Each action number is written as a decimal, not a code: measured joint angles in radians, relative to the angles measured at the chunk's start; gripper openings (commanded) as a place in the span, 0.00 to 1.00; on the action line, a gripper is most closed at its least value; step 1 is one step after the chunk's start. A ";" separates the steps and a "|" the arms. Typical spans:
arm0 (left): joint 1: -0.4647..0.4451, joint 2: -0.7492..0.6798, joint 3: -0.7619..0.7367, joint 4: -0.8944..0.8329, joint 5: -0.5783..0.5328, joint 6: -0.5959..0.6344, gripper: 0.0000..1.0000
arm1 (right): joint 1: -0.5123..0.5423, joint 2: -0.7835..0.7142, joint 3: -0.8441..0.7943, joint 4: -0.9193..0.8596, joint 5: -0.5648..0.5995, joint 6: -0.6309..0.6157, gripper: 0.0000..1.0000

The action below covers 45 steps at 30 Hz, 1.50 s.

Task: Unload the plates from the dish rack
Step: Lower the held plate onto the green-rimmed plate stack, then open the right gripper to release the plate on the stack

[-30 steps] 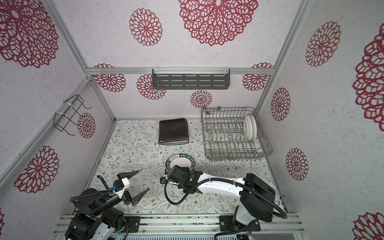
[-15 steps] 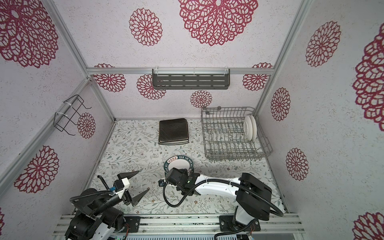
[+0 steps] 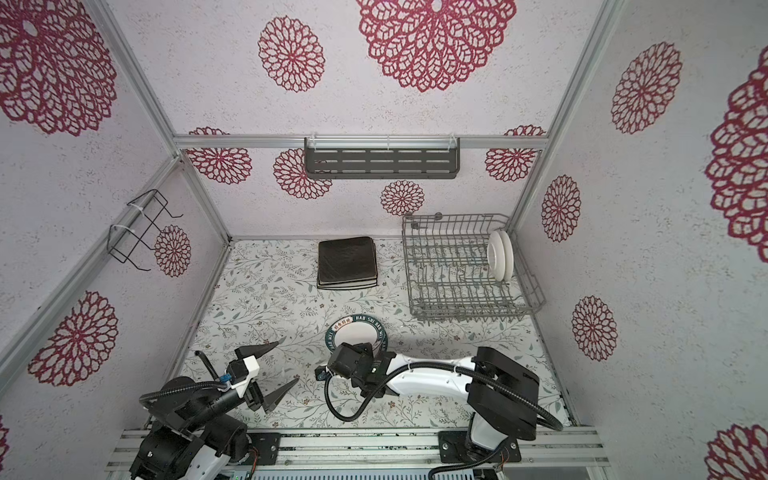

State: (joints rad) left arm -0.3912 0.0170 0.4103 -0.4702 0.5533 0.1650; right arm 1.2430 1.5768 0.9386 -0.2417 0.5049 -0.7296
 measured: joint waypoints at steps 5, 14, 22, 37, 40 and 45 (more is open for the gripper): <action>0.000 0.000 0.000 0.000 0.000 0.000 0.97 | 0.006 0.006 0.000 0.005 0.012 0.001 0.00; 0.000 0.000 0.000 0.000 0.000 0.000 0.97 | 0.014 0.014 -0.010 0.018 0.026 0.008 0.00; 0.000 0.000 0.000 0.000 0.000 0.000 0.98 | 0.024 0.014 -0.023 0.021 0.046 0.016 0.00; 0.000 0.000 0.000 -0.001 0.003 0.000 0.97 | 0.048 0.026 -0.034 0.030 0.077 0.027 0.10; 0.000 0.000 0.000 -0.003 0.004 0.000 0.97 | 0.049 0.028 -0.035 0.024 0.074 0.034 0.17; 0.000 0.000 0.000 -0.006 0.007 0.000 0.97 | 0.052 0.037 -0.045 0.005 0.071 0.049 0.21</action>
State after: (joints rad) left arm -0.3912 0.0170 0.4103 -0.4767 0.5606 0.1654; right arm 1.2949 1.6135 0.8936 -0.2371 0.5755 -0.6807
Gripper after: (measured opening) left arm 0.975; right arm 0.197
